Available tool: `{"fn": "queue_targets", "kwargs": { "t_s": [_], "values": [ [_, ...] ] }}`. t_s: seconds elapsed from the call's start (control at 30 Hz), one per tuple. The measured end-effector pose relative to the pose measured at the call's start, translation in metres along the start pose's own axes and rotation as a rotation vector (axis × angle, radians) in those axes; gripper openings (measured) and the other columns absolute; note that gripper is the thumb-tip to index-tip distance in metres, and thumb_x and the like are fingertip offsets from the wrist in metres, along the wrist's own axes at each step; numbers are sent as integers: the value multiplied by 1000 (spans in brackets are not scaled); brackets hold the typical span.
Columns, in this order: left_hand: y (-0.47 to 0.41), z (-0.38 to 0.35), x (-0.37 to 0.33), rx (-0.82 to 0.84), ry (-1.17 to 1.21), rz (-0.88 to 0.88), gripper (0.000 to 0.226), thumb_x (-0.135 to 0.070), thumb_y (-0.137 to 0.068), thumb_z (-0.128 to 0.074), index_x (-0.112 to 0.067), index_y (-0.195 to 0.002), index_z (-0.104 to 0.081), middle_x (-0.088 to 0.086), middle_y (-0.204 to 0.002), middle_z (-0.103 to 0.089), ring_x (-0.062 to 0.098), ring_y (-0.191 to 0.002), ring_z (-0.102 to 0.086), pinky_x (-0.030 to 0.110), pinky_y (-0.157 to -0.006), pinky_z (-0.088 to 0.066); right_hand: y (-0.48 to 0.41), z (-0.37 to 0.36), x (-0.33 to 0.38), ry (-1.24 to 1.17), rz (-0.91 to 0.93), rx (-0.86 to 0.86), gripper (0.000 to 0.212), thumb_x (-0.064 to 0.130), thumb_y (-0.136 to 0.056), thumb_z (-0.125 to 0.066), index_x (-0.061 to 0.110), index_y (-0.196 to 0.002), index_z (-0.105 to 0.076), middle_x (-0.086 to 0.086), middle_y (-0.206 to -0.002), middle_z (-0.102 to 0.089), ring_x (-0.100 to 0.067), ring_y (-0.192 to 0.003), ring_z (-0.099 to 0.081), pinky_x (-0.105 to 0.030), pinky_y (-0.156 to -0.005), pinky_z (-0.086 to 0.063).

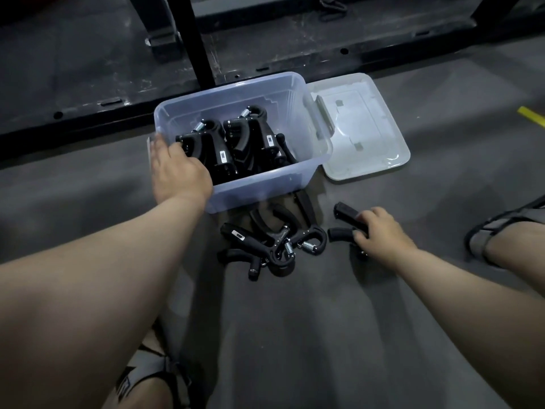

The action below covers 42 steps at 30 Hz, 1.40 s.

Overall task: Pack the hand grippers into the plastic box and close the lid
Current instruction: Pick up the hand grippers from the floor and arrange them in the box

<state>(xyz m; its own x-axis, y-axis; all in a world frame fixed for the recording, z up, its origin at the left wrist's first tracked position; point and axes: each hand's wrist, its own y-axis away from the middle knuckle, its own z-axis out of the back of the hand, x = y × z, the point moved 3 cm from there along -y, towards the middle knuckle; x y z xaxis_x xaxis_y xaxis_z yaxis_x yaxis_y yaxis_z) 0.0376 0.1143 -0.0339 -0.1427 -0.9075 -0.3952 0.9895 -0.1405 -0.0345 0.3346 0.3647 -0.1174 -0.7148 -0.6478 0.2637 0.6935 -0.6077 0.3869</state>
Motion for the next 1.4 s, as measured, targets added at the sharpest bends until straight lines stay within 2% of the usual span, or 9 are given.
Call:
{"fn": "queue_targets", "kwargs": {
  "t_s": [0.1,0.23,0.47,0.57,0.67,0.9,1.07,1.27,1.4],
  "values": [
    [0,0,-1,-2,0,-3,48,-17,-94,-32,-9,-139,-46,4,-163,-13,20,-151,-7,34,-122,-9,6,7,-18,-27,-208,-276,38,25,-82,-60,11,-118,-58,-16,-123,-52,-38,-113,-50,-44,-96,-44],
    [0,0,-1,1,4,0,49,-17,-94,-32,-8,-140,-45,4,-163,-12,19,-151,-7,35,-122,-9,16,-11,-21,51,-394,182,93,67,-69,-69,26,-143,-28,-17,-139,-32,-39,-130,-35,-47,-103,-37],
    [0,1,-1,-3,5,-4,49,-17,-94,-32,-8,-139,-46,4,-163,-13,19,-151,-7,36,-122,-10,3,-17,10,-34,-84,-97,76,1,-82,-58,22,-149,-30,-11,-157,-18,-34,-141,-25,-42,-114,-31],
    [0,1,-1,-8,2,-1,48,-17,-93,-32,-9,-139,-46,3,-163,-13,19,-151,-7,36,-122,-11,6,-20,15,-372,-672,-272,68,25,-77,-69,5,-134,-37,-20,-142,-34,-40,-129,-37,-43,-106,-35],
    [-1,0,0,-9,1,-1,49,-17,-94,-32,-9,-140,-45,2,-164,-12,18,-151,-6,36,-122,-11,4,-47,37,-749,-989,-136,94,45,-69,-77,-3,-136,-32,-22,-141,-37,-39,-129,-42,-41,-107,-37],
    [-1,-1,1,-40,36,-16,47,-15,-95,-34,-8,-139,-46,5,-163,-14,20,-151,-8,36,-122,-11,-27,-64,37,-587,-849,-96,101,61,-71,-75,-12,-134,-42,-27,-137,-47,-41,-126,-47,-43,-103,-40],
    [-2,-3,3,-51,42,-51,48,-13,-92,-35,-11,-139,-44,5,-163,-13,21,-151,-6,35,-123,-10,-23,-53,23,-646,-718,-139,31,29,-78,-75,-1,-83,-69,-25,-100,-69,-41,-93,-66,-46,-87,-54],
    [0,-2,3,-26,35,-55,50,-14,-92,-36,-14,-142,-42,6,-164,-9,21,-151,-5,35,-122,-9,-17,-8,42,-1351,-819,-198,21,23,-81,-59,9,-95,-61,-9,-78,-60,-27,-68,-59,-36,-62,-52],
    [2,-1,3,-13,50,-27,50,-14,-93,-35,-15,-142,-41,3,-164,-7,19,-151,-5,35,-122,-10,-30,53,58,-1501,-466,-395,24,10,-87,-54,4,-109,-52,-10,-90,-66,-31,-84,-71,-38,-63,-55]
  ]
}}
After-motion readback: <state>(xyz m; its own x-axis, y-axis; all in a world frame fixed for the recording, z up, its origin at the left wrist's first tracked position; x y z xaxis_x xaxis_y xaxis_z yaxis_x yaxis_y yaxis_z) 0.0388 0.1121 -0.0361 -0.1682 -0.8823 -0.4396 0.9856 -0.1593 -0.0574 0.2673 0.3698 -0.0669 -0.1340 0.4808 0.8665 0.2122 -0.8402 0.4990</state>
